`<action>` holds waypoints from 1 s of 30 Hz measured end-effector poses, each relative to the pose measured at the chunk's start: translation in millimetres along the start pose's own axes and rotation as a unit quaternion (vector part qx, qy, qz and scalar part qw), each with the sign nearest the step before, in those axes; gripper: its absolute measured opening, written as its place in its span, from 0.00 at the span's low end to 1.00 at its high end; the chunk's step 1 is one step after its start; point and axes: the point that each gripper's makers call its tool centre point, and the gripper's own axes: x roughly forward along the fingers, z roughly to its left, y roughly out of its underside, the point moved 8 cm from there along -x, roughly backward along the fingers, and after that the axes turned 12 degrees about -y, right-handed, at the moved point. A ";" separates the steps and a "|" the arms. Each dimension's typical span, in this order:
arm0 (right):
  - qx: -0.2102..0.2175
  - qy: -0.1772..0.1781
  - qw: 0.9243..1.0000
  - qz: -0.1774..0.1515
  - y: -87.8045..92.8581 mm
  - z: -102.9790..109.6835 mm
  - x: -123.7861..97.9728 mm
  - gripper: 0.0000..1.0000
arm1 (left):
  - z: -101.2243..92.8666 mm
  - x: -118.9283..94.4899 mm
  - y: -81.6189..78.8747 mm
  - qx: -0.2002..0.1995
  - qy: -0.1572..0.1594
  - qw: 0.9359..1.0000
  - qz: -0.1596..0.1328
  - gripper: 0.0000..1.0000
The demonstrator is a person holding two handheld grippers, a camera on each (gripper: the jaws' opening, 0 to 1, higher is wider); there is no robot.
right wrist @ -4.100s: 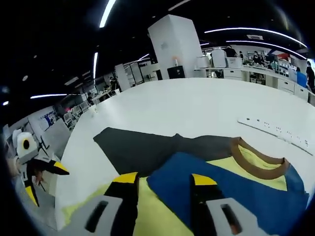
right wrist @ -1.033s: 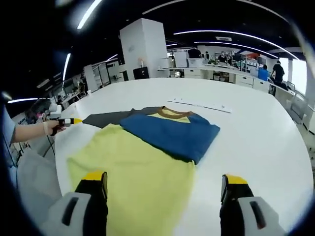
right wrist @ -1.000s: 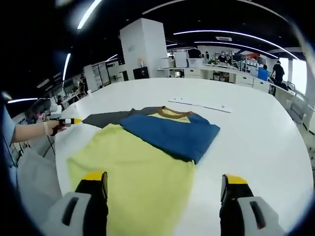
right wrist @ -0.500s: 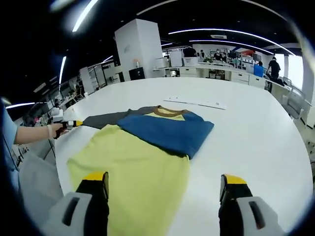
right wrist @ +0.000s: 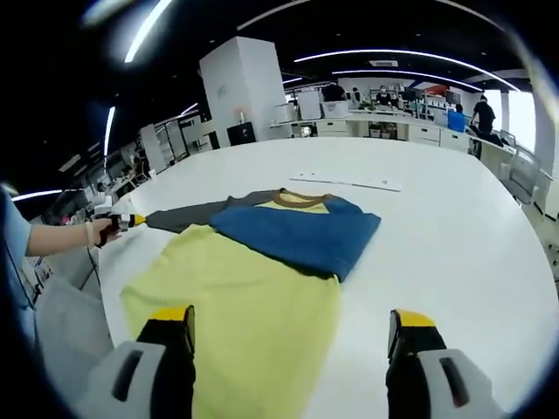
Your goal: Fold the garment on the visible template until the final outline fits inside the template.
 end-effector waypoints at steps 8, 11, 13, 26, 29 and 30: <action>0.007 0.001 1.000 -0.012 2.7 -1.1 -1.2 0.89 | -56.0 -14.4 -30.5 0.015 0.094 0.995 -0.023 0.00; 0.039 -0.011 0.998 -0.039 3.8 0.4 -0.5 0.90 | -82.4 -14.5 -37.0 0.028 0.120 0.992 -0.022 0.00; 0.034 -0.009 0.999 -0.037 5.9 0.1 -1.2 0.90 | -101.0 -12.4 -37.1 0.033 0.138 0.990 -0.022 0.00; 0.053 -0.002 0.997 -0.058 20.6 -5.2 -22.0 0.89 | -213.6 2.6 -15.2 0.068 0.219 0.973 0.015 0.00; 0.053 -0.001 0.997 -0.058 24.4 -6.6 -24.8 0.89 | -238.5 5.1 -7.5 0.058 0.235 0.970 0.022 0.00; 0.055 -0.001 0.997 -0.058 25.1 -7.1 -25.6 0.89 | -243.4 5.9 -5.7 0.059 0.236 0.970 0.023 0.00</action>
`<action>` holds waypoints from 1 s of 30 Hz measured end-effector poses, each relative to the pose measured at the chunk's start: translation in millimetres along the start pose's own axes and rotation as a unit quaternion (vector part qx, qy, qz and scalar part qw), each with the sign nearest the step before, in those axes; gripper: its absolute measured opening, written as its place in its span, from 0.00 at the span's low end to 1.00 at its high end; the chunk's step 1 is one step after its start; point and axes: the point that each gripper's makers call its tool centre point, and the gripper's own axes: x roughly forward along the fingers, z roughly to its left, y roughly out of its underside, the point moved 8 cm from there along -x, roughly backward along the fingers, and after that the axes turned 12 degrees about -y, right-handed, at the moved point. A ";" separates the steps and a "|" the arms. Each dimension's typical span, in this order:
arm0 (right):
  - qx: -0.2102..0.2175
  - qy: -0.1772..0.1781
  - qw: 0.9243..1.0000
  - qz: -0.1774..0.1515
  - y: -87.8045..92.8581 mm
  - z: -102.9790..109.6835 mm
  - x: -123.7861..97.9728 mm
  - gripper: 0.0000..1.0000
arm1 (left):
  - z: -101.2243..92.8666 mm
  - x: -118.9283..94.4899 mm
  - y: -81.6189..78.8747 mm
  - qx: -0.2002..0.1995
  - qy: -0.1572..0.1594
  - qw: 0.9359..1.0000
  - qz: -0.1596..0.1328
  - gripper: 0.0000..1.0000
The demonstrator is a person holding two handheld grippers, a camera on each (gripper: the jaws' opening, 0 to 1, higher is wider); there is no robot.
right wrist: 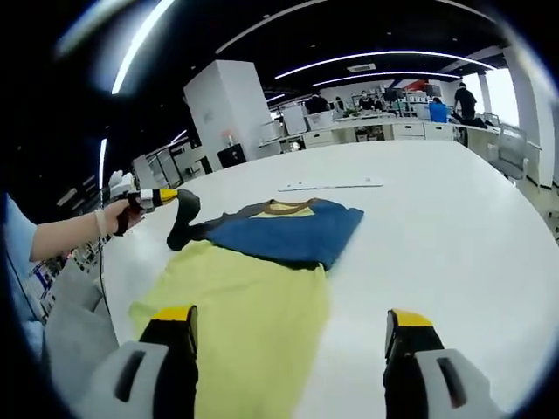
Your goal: Fold the garment on the visible template until the final outline fits inside the template.
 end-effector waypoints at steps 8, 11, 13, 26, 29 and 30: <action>0.006 0.007 1.000 -0.011 3.7 -4.3 -9.8 0.89 | -47.7 28.2 3.0 0.010 0.029 1.000 0.007 0.00; 0.017 0.013 1.000 -0.017 5.5 -9.8 -14.2 0.88 | -70.5 40.0 3.0 -0.006 0.059 0.998 0.002 0.00; 0.020 0.013 1.000 -0.018 6.0 -11.4 -16.2 0.88 | -85.9 48.7 9.5 -0.012 0.075 0.997 0.007 0.00; 0.028 0.028 0.999 -0.015 11.7 -19.5 -25.8 0.87 | -165.5 70.5 46.5 -0.025 0.173 0.984 0.016 0.00; 0.033 0.030 0.999 -0.013 16.4 -20.2 -27.0 0.87 | -180.6 72.5 54.3 -0.021 0.194 0.981 0.017 0.00; 0.035 0.030 0.999 -0.013 17.5 -20.2 -27.2 0.87 | -187.0 73.5 58.3 -0.021 0.203 0.979 0.018 0.00</action>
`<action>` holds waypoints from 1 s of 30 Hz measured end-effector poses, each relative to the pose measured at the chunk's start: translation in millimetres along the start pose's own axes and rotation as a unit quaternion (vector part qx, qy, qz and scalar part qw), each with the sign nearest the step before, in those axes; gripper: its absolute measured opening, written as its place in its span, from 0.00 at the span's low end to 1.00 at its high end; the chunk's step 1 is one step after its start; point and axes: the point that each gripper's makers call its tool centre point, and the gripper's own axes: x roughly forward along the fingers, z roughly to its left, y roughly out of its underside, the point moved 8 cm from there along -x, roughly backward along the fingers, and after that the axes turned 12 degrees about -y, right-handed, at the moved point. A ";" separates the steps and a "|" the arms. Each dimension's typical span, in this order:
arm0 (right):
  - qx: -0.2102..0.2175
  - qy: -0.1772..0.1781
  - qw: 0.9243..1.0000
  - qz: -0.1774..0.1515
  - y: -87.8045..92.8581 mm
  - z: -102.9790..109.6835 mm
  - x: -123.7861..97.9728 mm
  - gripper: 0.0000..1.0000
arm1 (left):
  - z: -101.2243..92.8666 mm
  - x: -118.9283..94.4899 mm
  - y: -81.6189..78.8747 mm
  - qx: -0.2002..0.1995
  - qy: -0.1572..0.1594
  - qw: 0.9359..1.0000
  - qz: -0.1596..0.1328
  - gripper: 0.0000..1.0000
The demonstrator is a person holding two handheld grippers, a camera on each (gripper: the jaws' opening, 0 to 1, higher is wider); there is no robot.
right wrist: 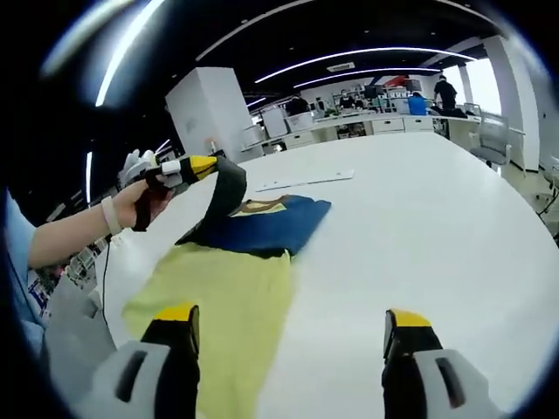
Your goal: Fold the garment on the visible template until the final outline fits inside the template.
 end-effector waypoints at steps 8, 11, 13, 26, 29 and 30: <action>0.009 0.004 1.000 0.003 7.4 -3.4 -4.4 0.87 | -25.4 15.9 31.3 0.026 0.040 0.998 0.037 0.00; 0.014 0.006 1.000 0.003 10.4 -5.5 -6.2 0.87 | -33.4 18.9 46.9 0.038 0.051 0.996 0.058 0.00; 0.014 0.008 1.000 0.004 11.9 -5.9 -6.4 0.86 | -36.7 21.7 58.0 0.041 0.056 0.995 0.070 0.00; 0.031 0.010 0.999 -0.001 21.3 -7.1 -12.3 0.86 | -24.5 47.7 91.7 0.007 0.022 0.995 0.099 0.00; 0.034 0.008 0.999 -0.007 23.2 -5.8 -14.7 0.86 | -22.4 49.0 97.3 0.012 0.020 0.994 0.109 0.00; 0.033 0.002 0.999 -0.012 23.3 -3.9 -14.5 0.86 | -21.4 49.0 100.1 0.017 0.020 0.993 0.115 0.00</action>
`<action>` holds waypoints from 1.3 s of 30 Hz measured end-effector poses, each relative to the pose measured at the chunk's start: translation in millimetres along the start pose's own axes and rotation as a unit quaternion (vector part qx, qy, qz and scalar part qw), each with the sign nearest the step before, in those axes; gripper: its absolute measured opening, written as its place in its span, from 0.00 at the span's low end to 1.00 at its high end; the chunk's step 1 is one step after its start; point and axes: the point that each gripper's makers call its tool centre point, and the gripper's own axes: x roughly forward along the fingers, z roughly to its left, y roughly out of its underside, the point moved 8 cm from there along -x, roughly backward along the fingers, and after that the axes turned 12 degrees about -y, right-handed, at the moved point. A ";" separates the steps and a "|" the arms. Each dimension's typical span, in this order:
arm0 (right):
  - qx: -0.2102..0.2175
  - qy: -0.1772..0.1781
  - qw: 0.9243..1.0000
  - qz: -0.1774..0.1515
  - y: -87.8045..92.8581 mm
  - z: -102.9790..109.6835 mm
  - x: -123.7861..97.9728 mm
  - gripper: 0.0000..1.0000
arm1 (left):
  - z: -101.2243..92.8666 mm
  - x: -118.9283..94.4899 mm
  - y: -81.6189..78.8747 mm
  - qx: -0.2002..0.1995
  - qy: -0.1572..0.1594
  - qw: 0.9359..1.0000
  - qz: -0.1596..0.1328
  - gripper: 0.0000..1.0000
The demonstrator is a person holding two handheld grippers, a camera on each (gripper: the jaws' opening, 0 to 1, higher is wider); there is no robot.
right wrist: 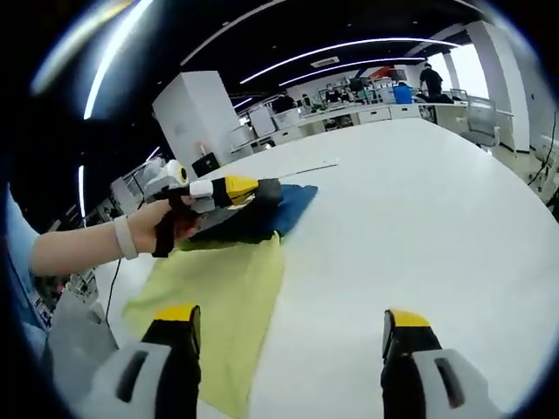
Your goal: Fold the garment on the visible template until the final outline fits inside the template.
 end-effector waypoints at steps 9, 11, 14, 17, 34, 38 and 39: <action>-0.001 -0.007 1.000 0.007 3.2 3.6 4.9 0.86 | -12.7 2.5 15.7 0.011 0.028 0.999 0.022 0.00; 0.001 -0.008 1.000 0.006 3.3 3.9 5.1 0.86 | -10.6 3.6 19.0 0.013 0.023 0.999 0.029 0.00; 0.001 -0.006 1.000 0.006 2.9 3.6 4.4 0.86 | -8.6 4.2 24.4 0.019 0.020 0.999 0.042 0.00; 0.004 -0.006 1.000 0.006 3.3 2.8 4.2 0.85 | -12.0 6.0 25.8 0.029 0.041 0.998 0.035 0.00; -0.001 -0.012 1.000 0.010 2.6 7.2 8.3 0.86 | -16.9 2.2 23.3 0.118 0.058 0.991 0.008 0.89; -0.001 -0.012 1.000 0.011 2.8 7.7 8.7 0.86 | -15.4 0.1 22.3 0.127 0.054 0.990 0.009 0.99; -0.003 -0.012 1.000 0.012 2.6 7.7 9.0 0.85 | -14.8 -0.6 22.2 0.130 0.052 0.990 0.011 0.99</action>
